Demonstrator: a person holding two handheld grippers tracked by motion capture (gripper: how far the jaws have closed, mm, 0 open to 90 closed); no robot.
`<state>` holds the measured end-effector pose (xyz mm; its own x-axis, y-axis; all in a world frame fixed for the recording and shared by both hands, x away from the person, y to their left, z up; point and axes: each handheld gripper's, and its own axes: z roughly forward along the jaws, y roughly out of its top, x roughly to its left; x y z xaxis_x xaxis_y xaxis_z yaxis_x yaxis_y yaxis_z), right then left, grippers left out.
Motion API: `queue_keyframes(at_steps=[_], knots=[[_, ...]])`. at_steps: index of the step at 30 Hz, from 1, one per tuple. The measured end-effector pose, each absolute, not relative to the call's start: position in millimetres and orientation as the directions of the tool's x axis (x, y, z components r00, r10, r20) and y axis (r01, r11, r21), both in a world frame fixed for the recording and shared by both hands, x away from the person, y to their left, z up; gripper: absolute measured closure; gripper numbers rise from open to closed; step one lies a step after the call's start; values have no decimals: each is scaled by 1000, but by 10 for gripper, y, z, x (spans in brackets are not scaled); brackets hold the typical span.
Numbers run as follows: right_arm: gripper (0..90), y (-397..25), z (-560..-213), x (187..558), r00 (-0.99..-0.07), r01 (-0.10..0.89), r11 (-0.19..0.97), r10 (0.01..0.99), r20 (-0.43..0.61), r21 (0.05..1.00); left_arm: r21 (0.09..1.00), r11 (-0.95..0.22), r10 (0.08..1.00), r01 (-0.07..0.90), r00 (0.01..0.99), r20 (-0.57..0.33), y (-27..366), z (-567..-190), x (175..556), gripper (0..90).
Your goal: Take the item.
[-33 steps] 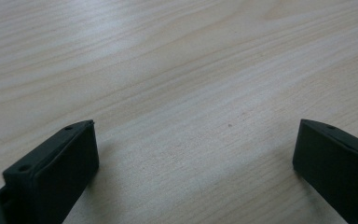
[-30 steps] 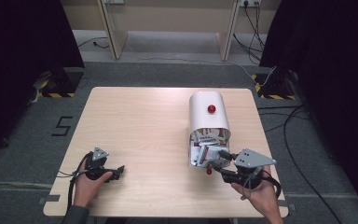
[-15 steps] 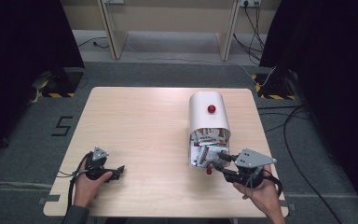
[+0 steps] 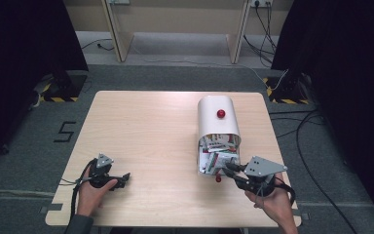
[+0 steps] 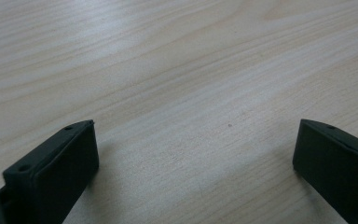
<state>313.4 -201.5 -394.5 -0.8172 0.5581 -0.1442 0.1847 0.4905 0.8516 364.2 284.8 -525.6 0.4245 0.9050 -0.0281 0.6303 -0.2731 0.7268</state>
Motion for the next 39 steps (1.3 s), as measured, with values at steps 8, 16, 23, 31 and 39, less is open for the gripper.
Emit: queue_keyframes(at_steps=[8, 16, 23, 31, 39], knots=[[884, -2013, -3918, 3117, -815, 171, 481, 560, -151, 860, 727, -273, 905, 630, 425, -28, 2849, -5256, 3642, 0], [900, -2032, -3819, 3043, -820, 144, 437, 555, -140, 888, 727, -273, 905, 630, 424, -28, 2848, -5256, 3642, 0], [900, -2059, -3748, 2989, -813, 128, 413, 565, -143, 902, 727, -273, 905, 630, 424, -28, 2848, -5256, 3642, 0], [900, -2092, -3712, 2964, -804, 120, 389, 577, -140, 913, 727, -273, 905, 630, 424, -28, 2848, -5256, 3642, 0], [900, -2117, -3656, 2928, -790, 102, 367, 595, -149, 924, 727, -273, 905, 630, 424, -28, 2848, -5256, 3642, 0]])
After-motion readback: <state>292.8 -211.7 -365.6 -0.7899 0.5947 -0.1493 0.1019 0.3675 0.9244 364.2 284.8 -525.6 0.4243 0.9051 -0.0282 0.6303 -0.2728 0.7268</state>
